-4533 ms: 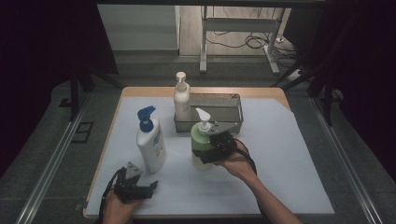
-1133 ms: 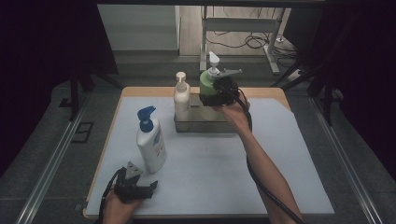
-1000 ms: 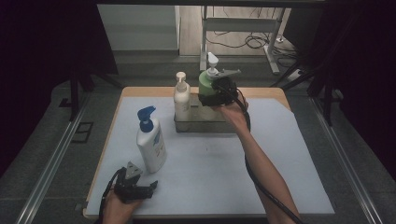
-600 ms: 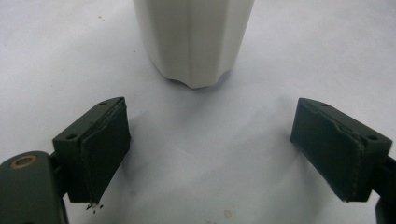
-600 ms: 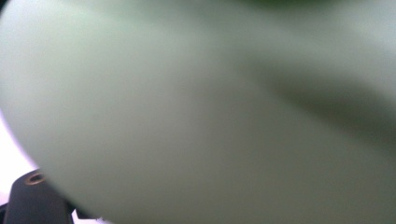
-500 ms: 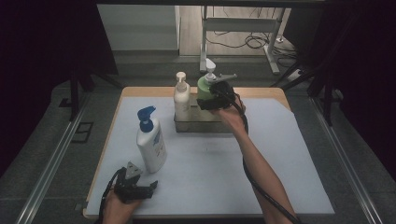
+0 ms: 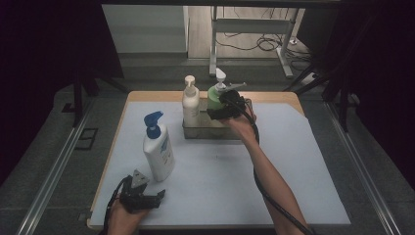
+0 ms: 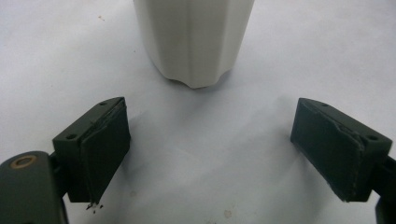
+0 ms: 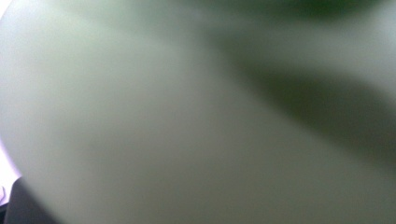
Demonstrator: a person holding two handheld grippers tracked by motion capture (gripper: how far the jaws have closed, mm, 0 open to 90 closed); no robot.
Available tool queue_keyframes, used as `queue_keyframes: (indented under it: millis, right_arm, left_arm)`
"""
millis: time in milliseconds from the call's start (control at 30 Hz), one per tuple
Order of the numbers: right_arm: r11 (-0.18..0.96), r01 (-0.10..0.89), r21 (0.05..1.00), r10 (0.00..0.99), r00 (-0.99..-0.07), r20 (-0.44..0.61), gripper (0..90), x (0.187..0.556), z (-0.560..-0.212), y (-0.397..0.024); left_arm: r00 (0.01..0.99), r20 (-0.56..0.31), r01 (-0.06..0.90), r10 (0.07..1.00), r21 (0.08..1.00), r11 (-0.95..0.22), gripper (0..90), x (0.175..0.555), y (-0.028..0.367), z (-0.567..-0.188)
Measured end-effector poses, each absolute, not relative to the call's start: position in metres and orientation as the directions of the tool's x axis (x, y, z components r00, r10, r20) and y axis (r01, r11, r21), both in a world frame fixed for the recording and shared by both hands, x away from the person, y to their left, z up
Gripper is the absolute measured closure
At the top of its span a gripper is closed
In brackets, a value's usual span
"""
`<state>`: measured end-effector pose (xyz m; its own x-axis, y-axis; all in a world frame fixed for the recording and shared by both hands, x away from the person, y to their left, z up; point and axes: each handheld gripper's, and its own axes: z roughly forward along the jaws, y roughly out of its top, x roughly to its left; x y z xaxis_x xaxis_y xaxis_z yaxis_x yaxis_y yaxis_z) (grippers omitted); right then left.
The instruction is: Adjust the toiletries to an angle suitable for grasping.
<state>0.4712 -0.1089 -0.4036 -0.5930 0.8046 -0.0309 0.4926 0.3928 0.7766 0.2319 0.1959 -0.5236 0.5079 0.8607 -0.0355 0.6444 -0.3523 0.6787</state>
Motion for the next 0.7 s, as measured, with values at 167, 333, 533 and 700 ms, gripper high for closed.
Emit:
queue_keyframes:
  millis: [167,333,533,700]
  right_arm:
    - [0.395,0.509,0.765,0.808,-0.589,-0.025,12.3,0.473,-0.412,-0.108]
    - [0.396,0.526,0.753,0.809,-0.588,-0.014,12.1,0.475,-0.419,-0.108]
    - [0.384,0.537,0.751,0.811,-0.585,0.003,11.8,0.477,-0.423,-0.109]
    - [0.385,0.523,0.760,0.806,-0.592,0.000,11.3,0.476,-0.425,-0.109]
  left_arm:
    - [0.508,-0.036,0.645,0.860,0.678,-0.353,11.7,0.232,0.196,-0.524]
    - [0.509,-0.036,0.645,0.860,0.678,-0.353,11.7,0.232,0.196,-0.524]
    - [0.509,-0.036,0.645,0.860,0.678,-0.353,11.7,0.232,0.196,-0.524]
    - [0.508,-0.035,0.644,0.860,0.679,-0.353,11.7,0.232,0.196,-0.524]
